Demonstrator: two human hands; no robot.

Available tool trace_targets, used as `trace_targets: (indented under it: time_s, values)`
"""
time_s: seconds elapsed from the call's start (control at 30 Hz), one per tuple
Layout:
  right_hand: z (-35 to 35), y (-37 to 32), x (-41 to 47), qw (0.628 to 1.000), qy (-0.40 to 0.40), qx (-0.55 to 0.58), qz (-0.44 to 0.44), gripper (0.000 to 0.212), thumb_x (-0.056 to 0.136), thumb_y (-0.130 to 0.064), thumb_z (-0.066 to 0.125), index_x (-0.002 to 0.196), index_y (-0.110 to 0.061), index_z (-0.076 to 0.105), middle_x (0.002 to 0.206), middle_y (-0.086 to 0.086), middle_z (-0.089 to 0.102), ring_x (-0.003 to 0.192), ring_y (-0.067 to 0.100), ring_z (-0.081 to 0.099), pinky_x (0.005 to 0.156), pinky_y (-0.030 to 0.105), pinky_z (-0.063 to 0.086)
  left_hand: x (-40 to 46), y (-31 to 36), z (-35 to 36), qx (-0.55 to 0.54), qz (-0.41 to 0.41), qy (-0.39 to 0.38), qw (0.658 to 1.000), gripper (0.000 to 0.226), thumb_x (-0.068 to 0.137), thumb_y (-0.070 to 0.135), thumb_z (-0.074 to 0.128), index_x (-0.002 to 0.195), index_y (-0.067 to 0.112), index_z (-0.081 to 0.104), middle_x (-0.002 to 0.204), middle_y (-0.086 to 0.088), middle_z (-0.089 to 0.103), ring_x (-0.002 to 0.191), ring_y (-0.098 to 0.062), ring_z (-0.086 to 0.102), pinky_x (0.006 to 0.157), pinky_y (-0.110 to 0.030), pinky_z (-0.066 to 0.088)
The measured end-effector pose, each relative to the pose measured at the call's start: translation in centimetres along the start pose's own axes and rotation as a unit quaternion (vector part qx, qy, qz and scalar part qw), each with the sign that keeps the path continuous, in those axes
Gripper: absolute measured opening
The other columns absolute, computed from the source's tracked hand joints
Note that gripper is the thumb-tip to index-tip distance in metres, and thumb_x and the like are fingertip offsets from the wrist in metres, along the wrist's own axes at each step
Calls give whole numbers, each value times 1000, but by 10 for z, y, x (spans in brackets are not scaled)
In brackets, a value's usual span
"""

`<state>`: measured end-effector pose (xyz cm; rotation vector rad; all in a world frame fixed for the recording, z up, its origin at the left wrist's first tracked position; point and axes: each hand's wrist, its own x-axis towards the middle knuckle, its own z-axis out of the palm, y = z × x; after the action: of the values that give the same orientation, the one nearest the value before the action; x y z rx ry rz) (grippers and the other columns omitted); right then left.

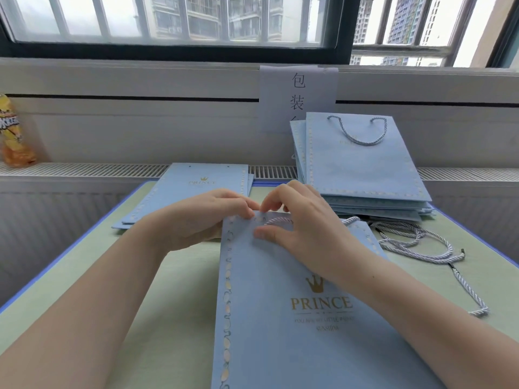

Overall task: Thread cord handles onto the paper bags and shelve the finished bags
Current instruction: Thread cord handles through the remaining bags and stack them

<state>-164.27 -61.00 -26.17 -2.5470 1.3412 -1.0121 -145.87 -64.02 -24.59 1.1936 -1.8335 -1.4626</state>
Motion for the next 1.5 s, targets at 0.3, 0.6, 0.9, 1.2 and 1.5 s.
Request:
trace_targets:
  time_s: [0.3, 0.6, 0.9, 1.2, 1.5]
  values:
    - [-5, -5, -1, 989, -57, 102, 95, 26, 80, -40, 69, 97, -30, 52, 86, -17, 52, 91, 10, 50, 88, 32, 39, 3, -4, 2, -57, -23, -14, 998, 36, 78, 25, 52, 99, -1, 65, 97, -21, 63, 84, -26, 61, 75, -34, 50]
    - [-7, -15, -2, 984, -73, 156, 52, 20, 81, -32, 70, 93, -30, 53, 78, -15, 55, 74, -1, 50, 73, 20, 39, -3, -10, -14, -133, 4, -134, 982, 21, 84, 7, 52, 80, 4, 72, 68, -6, 66, 56, -15, 63, 55, -23, 51]
    - [-10, -21, -4, 965, -158, 207, 42, 28, 76, -28, 76, 81, -34, 48, 75, -6, 56, 63, 4, 47, 63, 26, 41, -9, -8, -22, -60, 9, -213, 975, 25, 68, 30, 83, 78, 9, 74, 68, -3, 70, 57, -9, 64, 53, -18, 50]
    - [-7, -17, -6, 970, -162, 178, 49, 23, 79, -29, 73, 87, -27, 51, 76, -3, 59, 62, 4, 46, 58, 22, 38, -8, -4, -12, 45, -40, -194, 979, 10, 81, 4, 65, 76, 6, 73, 75, -7, 71, 62, -13, 66, 59, -20, 52]
    - [-11, -7, -3, 974, -167, 149, 38, 16, 85, -31, 67, 88, -33, 51, 86, -8, 61, 75, 9, 53, 69, 27, 45, -8, -1, -8, 72, -49, -122, 989, 21, 80, 18, 62, 86, -2, 65, 78, -9, 64, 65, -14, 59, 58, -20, 48]
